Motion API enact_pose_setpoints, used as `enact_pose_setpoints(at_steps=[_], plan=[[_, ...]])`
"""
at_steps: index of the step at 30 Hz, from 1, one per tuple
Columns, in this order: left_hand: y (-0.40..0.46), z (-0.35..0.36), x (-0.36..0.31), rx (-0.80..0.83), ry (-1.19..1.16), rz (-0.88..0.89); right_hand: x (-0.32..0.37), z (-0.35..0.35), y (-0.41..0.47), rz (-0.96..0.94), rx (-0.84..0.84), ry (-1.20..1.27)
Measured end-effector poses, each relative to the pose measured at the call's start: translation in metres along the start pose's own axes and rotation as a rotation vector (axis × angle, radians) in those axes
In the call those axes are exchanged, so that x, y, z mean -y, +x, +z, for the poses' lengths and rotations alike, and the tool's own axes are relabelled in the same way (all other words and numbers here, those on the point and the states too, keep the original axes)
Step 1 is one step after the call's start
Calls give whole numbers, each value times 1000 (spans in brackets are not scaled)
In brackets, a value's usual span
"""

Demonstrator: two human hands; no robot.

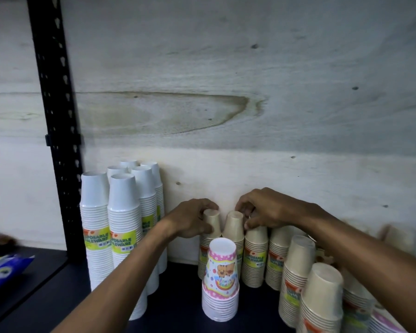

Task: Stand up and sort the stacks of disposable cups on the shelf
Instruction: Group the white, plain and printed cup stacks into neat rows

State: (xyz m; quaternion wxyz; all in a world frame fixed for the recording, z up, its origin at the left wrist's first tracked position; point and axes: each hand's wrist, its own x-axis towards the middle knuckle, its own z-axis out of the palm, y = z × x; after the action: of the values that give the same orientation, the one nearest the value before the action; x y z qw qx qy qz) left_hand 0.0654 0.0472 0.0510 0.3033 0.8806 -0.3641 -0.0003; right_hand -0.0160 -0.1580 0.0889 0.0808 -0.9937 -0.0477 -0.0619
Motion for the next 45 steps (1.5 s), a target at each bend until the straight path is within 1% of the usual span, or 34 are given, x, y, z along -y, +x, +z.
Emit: enact_pose_setpoints(at_steps=[8, 12, 17, 19, 21, 23, 25, 27, 29, 31, 33, 36, 39, 45], plan=[[0, 5, 3, -56, -75, -6, 2, -1, -4, 3, -19, -3], [-1, 6, 1, -59, -38, 2, 4, -1, -7, -2, -29, -16], [-4, 2, -1, -67, -3, -33, 4, -3, -12, 10, -30, -24], [-8, -2, -5, -89, 24, -48, 2, -6, -16, 28, -45, -37], [-14, -5, -11, -154, 89, -48, 0, -11, -22, 56, -58, -72], [-22, -7, -19, -226, 153, -28, -3, -18, -30, 120, -43, -103], [-31, -8, -29, -245, 170, 10, -8, -22, -38, 201, -8, -132], [-39, -8, -40, -178, 169, 21, -13, -24, -44, 268, 44, -168], [-47, -7, -49, -59, 192, 9, -17, -23, -48, 307, 79, -194], [-53, -3, -54, 42, 294, 22, -21, -20, -50, 319, 64, -189], [-56, 1, -55, 104, 370, 23, -25, -18, -51, 320, 37, -174], [-56, 4, -48, 149, 341, -1, -30, -12, -49, 313, 4, -171], [-57, 3, -43, 153, 298, -9, -31, -9, -47, 289, -9, -175], [-69, -13, -43, 217, 332, -48, -31, -8, -47, 273, -12, -171]])
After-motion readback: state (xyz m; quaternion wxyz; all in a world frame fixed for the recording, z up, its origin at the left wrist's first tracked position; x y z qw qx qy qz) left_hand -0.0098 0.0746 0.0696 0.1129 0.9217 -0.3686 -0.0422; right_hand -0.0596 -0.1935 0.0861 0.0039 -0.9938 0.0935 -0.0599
